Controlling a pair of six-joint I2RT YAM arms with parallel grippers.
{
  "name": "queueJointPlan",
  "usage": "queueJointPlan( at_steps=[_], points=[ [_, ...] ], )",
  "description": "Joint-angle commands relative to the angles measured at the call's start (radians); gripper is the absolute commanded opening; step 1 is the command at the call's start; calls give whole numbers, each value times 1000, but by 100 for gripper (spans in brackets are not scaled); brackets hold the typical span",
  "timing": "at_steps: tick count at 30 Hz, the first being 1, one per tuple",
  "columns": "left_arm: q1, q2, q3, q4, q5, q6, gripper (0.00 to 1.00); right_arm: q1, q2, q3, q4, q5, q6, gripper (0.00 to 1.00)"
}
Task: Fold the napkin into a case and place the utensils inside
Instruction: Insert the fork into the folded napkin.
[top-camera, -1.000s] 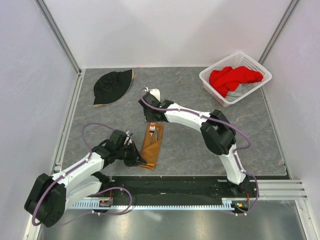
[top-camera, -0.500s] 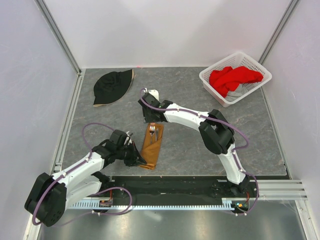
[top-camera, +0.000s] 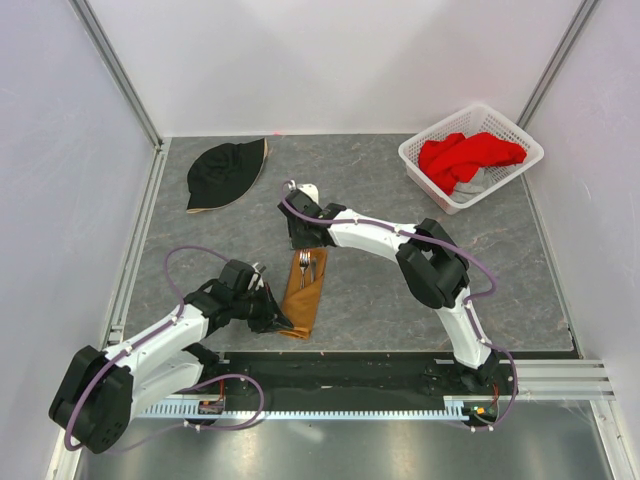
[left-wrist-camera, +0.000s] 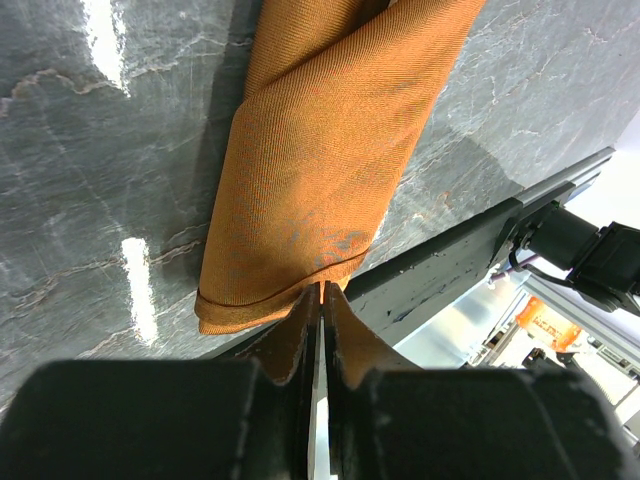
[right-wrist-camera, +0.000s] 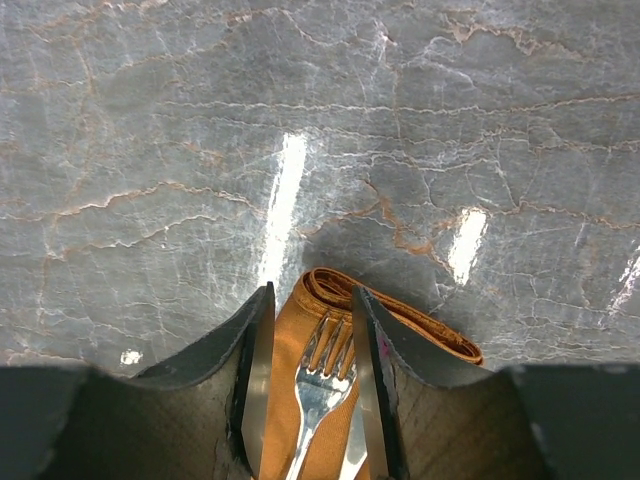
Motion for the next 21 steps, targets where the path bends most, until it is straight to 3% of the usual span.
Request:
queueJointPlan(
  at_steps=[1,17,21],
  points=[
    [1,-13,-3,38,12,-1,9,14,-36,-25,15,2,14,43],
    [1,-16,-6,38,9,-4,9,34,-113,-85,11,17,40,45],
    [1,-44,6,21,12,-4,9,27,-145,-94,-31,39,58,54]
  ],
)
